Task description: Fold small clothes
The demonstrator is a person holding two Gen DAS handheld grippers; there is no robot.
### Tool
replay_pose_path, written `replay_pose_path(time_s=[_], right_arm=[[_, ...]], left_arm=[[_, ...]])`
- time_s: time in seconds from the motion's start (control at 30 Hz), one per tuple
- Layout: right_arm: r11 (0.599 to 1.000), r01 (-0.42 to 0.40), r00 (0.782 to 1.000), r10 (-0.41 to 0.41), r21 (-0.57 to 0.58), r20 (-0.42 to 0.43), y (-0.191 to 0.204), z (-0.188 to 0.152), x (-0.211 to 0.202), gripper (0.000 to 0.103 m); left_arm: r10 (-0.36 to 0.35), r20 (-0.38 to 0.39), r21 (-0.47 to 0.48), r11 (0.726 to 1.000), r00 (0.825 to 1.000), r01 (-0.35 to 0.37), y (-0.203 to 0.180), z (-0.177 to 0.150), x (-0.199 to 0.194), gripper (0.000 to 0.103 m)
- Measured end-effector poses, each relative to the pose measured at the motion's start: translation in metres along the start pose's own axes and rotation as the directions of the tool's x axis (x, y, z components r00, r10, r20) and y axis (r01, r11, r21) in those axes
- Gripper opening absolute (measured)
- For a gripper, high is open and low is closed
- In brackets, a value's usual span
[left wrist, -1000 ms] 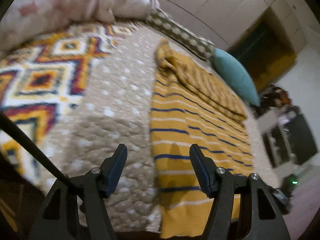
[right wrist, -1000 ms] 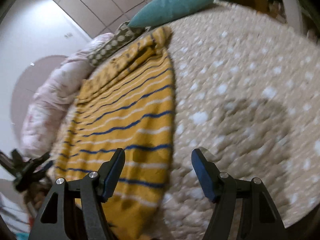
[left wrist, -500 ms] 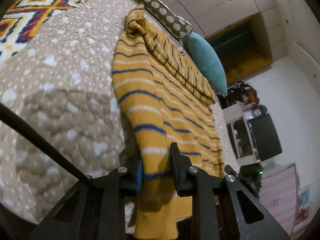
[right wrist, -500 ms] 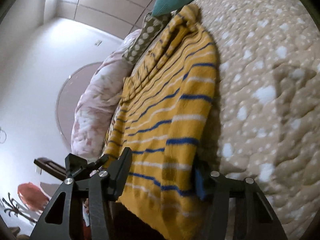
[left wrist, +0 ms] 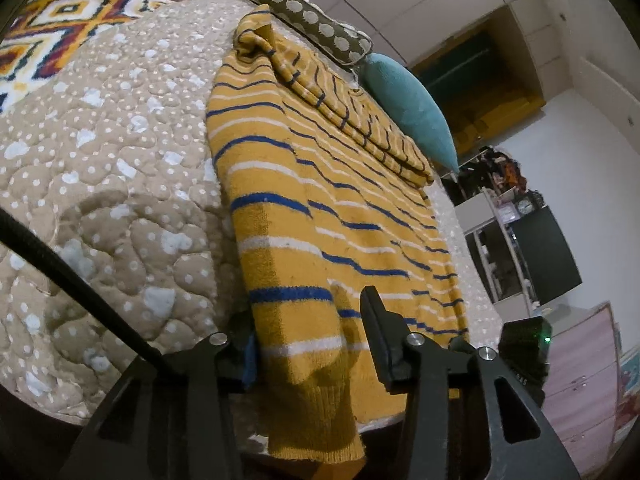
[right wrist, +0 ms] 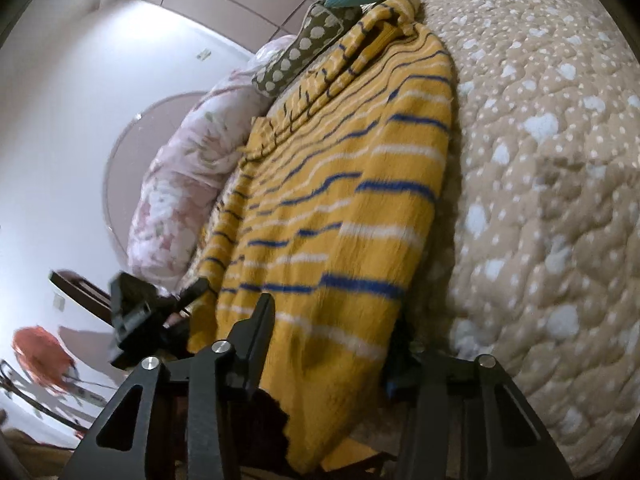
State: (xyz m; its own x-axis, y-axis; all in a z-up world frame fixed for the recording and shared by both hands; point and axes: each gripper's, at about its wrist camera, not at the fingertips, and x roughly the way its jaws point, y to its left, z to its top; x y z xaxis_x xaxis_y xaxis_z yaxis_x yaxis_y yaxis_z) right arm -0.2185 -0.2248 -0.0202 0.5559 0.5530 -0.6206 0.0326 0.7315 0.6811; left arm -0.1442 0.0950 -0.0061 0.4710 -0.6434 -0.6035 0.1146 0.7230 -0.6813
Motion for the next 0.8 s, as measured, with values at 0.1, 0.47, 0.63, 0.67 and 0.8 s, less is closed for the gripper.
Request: replay_pose_path(time_s=[0.1,0.47,0.63,0.67,0.8], right_arm=[[1.000,0.008,1.000,-0.008,0.007,-0.010,-0.001,0.004,0.004,0.038],[0.998,0.036,0.999,-0.035,0.051,-0.030,-0.017,0.009,-0.002,0.011],[0.998,0.043,0.998,-0.044,-0.043,-0.034,0.006,0.004,-0.017,0.009],[0.997,0.040,0.999,-0.042,-0.061,-0.034,0.010,0.002,-0.022,0.008],[0.991,0.027,0.997,-0.036,-0.128,-0.064,0.026,-0.017,-0.041,0.008]], left_arm=[[0.013,-0.013,-0.032,0.999,1.000,-0.013,0.000,0.004,0.002,0.043],[0.210,-0.009,-0.028,0.977,0.978,-0.210,-0.001,0.019,-0.006,0.007],[0.220,0.065,0.003,0.975,0.973,-0.220,-0.013,0.014,-0.043,0.007],[0.222,0.078,0.014,0.975,0.972,-0.223,-0.015,0.011,-0.051,0.007],[0.198,0.089,0.041,0.978,0.976,-0.202,-0.025,-0.001,-0.076,0.007]])
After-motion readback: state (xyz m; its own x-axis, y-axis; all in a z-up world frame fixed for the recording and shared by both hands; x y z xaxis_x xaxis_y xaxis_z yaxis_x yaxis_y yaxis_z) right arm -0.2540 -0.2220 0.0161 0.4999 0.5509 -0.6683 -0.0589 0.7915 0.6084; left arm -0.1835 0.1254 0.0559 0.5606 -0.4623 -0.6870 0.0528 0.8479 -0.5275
